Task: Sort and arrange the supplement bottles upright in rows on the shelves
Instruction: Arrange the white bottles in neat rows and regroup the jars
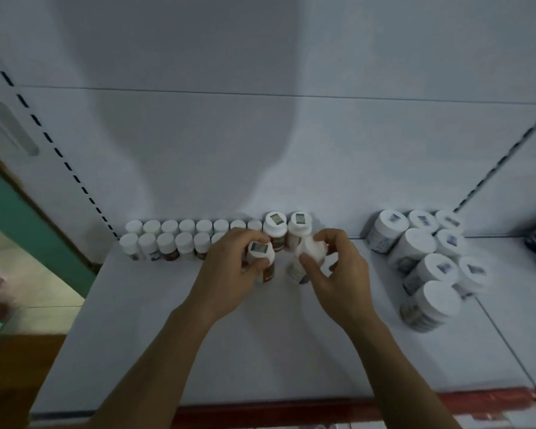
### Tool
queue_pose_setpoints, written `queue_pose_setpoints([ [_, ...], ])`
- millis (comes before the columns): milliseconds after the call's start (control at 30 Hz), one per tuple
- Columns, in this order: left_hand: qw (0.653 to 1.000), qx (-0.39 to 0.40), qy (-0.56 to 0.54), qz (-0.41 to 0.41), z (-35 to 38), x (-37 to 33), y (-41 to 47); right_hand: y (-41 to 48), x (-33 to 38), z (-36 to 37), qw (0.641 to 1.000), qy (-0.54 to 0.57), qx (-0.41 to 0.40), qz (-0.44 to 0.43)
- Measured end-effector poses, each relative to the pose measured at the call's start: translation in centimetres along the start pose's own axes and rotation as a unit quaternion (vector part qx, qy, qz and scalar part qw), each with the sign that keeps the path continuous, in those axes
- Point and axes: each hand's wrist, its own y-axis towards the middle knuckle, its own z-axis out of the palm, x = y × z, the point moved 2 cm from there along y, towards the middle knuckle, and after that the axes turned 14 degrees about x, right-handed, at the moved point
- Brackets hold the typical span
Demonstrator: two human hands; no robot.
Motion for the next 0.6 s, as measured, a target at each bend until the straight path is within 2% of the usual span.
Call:
queue_pose_setpoints([
  [200,0.99,-0.017,0.138,0.021,1.4,-0.9,3.3,0.4,-2.6,-2.1,0.998,-0.004,-0.029,0.049],
  [400,0.996,-0.016,0.084,0.009,1.9,-0.3,3.1,0.6,-2.7,-2.2,0.998,0.021,-0.004,0.057],
  [600,0.996,-0.027,0.08,0.008,2.4,-0.4,2.8,0.4,-2.2,-2.3,0.997,0.043,0.043,0.055],
])
